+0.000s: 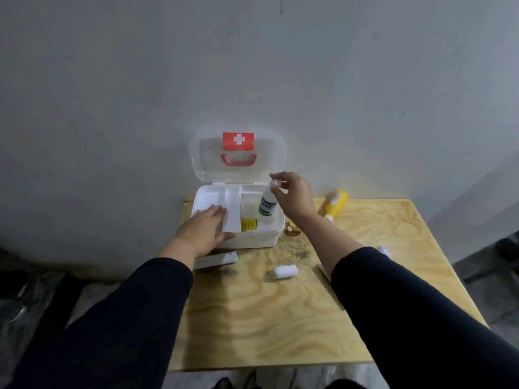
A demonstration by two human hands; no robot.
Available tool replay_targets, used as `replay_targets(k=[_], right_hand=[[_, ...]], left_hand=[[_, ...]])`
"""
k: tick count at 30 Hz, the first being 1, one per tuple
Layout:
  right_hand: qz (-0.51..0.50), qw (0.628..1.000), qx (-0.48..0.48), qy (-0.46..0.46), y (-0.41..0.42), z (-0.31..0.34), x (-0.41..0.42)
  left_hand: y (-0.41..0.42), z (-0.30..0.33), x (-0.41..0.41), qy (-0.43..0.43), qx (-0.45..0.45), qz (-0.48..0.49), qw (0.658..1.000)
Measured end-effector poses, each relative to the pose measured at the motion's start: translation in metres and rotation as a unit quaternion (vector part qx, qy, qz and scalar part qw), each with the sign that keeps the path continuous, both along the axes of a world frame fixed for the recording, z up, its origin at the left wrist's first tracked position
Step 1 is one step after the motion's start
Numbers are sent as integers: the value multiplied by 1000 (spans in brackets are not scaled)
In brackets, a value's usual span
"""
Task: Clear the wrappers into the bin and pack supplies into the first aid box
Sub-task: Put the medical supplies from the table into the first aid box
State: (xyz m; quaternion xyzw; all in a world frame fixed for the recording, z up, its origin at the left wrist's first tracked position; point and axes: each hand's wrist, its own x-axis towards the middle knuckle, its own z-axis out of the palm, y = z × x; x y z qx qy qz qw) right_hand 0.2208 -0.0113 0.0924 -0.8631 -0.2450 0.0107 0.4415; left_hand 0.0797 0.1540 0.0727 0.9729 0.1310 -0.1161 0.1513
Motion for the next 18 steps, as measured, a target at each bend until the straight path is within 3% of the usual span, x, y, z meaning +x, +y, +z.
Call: replay_targets(k=[11, 18], right_hand=[[22, 996, -82, 6, 12, -30, 6], [-25, 998, -55, -21, -9, -17, 14]], left_hand=[[-3, 2, -3, -10, 3, -1, 1000], [-5, -7, -6, -37, 37, -11, 999]])
